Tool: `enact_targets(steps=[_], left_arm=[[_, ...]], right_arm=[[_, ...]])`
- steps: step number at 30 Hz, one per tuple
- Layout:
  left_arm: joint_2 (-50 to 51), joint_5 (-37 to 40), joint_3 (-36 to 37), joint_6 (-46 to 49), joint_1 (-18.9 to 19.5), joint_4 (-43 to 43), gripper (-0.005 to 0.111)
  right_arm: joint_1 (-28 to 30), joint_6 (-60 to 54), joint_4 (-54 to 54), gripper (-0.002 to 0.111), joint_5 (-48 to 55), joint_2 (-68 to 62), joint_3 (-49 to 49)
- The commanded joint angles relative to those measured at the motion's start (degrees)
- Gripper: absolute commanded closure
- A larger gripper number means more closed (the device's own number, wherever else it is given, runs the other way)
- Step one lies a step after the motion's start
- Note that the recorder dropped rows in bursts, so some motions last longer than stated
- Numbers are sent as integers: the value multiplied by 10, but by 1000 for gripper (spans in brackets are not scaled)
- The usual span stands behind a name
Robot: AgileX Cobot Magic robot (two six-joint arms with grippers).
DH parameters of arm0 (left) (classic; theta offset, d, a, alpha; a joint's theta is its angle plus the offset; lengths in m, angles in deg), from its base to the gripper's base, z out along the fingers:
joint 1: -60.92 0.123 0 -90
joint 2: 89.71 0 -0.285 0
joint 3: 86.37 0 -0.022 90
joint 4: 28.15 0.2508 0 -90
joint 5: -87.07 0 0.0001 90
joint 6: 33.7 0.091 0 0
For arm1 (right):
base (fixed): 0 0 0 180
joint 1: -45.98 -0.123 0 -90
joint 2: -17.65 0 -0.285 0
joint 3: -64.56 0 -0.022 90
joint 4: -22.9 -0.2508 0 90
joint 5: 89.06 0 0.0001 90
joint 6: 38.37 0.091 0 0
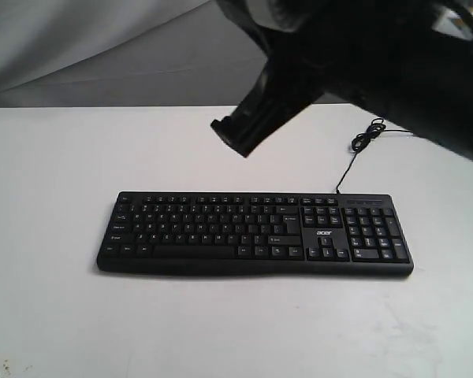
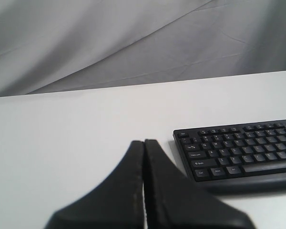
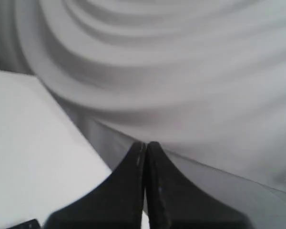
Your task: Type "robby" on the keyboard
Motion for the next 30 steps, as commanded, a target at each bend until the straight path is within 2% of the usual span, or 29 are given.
enact_targets(steps=[1,4,11,22,24,26,27,30], left_arm=[[-2,-3,2,-2,-4,3,107],[-2,-3,2,-2,-4,3,107],[-2,-3,2,-2,-4,3,107],[-2,-3,2,-2,-4,3,107],[-2,-3,2,-2,-4,3,107],[-2,-3,2,-2,-4,3,107],[-2,-3,2,-2,-4,3,107],[-2,-3,2,-2,-4,3,107]], right_arm=[[-53,-3,-58,108,-150,65,-86],[-60,-3,-80,108,-167,103,-114],[-60,-5,-225,108,-161,163,-117],[-56,42,-258,108,-174,196,-117],[-4,92,-257,108,-133,206,-120],[99,140,-257,108,-31,224,-134],[180,148,-257,108,35,239,-149],[321,154,-257,108,127,307,-205]])
